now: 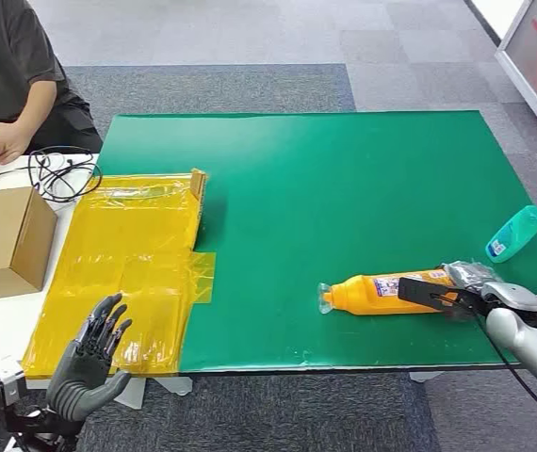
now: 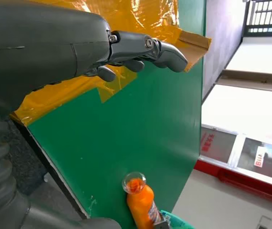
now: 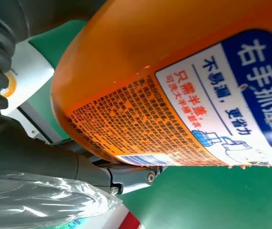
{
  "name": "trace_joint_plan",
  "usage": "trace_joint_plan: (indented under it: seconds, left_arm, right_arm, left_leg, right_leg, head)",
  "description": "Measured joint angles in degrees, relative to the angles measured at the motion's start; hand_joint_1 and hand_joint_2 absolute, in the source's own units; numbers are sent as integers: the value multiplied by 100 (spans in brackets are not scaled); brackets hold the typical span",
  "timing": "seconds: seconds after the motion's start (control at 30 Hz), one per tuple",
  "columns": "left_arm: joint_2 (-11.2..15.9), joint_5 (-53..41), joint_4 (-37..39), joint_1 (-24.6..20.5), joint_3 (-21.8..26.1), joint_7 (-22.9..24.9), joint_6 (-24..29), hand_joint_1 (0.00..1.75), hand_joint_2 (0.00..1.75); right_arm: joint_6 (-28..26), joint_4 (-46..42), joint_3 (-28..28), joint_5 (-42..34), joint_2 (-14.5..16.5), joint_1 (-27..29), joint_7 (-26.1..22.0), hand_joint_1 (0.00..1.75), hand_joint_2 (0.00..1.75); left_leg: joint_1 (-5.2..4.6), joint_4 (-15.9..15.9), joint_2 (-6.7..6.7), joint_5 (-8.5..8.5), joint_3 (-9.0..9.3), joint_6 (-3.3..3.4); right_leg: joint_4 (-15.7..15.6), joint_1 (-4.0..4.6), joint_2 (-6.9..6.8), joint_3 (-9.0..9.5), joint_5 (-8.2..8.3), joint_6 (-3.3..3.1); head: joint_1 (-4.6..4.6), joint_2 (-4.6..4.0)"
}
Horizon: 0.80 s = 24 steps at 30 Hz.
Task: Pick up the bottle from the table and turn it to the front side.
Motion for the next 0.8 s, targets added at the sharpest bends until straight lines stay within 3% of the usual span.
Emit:
trace_joint_plan:
  seconds: [0.2,0.53,0.67,0.8]
  left_arm:
    - [0,-4,0,7,0,6,0,0,175]
    - [-38,-78,0,45,0,31,-6,0,175]
    - [-80,-119,0,47,0,31,-3,0,175]
    - [-125,-192,-11,19,-43,24,56,0,175]
  right_arm:
    - [-341,-276,-187,-71,7,264,26,175,175]
    - [-961,-1573,-1196,-205,90,1319,-110,175,175]
    - [-1139,-2080,-1702,-565,356,1787,-381,175,175]
    - [-1225,-2507,-2120,-1269,878,2121,-582,175,175]
  left_leg:
    - [0,0,-1,0,-2,0]
    - [1,0,-10,-1,-13,0]
    - [1,0,-13,-1,-17,0]
    - [3,0,-13,1,-12,-2]
  right_leg:
    - [0,0,-1,-2,0,0]
    - [0,0,-9,-3,-2,1]
    - [0,1,-12,-3,-2,1]
    - [0,4,-12,-5,-2,0]
  head:
    - [-1,0]
    - [-1,0]
    - [0,0]
    - [-1,0]
